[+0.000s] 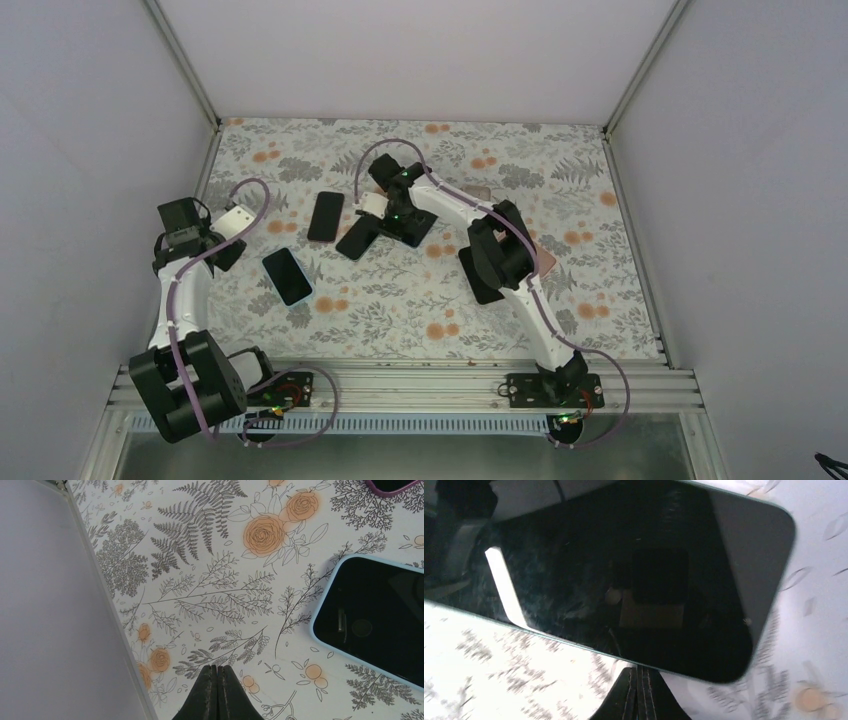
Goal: Take the phone out of the phone case
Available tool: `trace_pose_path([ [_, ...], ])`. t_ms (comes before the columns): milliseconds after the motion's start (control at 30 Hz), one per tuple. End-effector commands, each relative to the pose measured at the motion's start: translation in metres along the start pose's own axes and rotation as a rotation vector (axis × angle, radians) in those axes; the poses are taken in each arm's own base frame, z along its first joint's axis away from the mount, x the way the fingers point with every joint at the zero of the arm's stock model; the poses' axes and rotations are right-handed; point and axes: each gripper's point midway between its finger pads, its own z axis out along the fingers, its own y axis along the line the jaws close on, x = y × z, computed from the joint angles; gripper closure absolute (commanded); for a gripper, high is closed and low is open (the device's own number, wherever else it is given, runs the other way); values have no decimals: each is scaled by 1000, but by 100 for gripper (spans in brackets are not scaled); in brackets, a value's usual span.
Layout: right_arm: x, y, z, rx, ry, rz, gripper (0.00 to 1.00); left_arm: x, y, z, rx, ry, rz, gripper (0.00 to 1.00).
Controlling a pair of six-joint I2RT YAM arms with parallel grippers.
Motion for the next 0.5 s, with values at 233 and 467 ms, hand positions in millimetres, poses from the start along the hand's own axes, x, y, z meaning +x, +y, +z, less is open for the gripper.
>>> trace_pose_path([
  [233, -24, 40, -17, -19, -72, -186, 96, 26, -25, 45, 110, 57, -47, 98],
  [467, -25, 133, -10, -179, -41, -327, 96, 47, -44, 74, 183, 117, -62, 98],
])
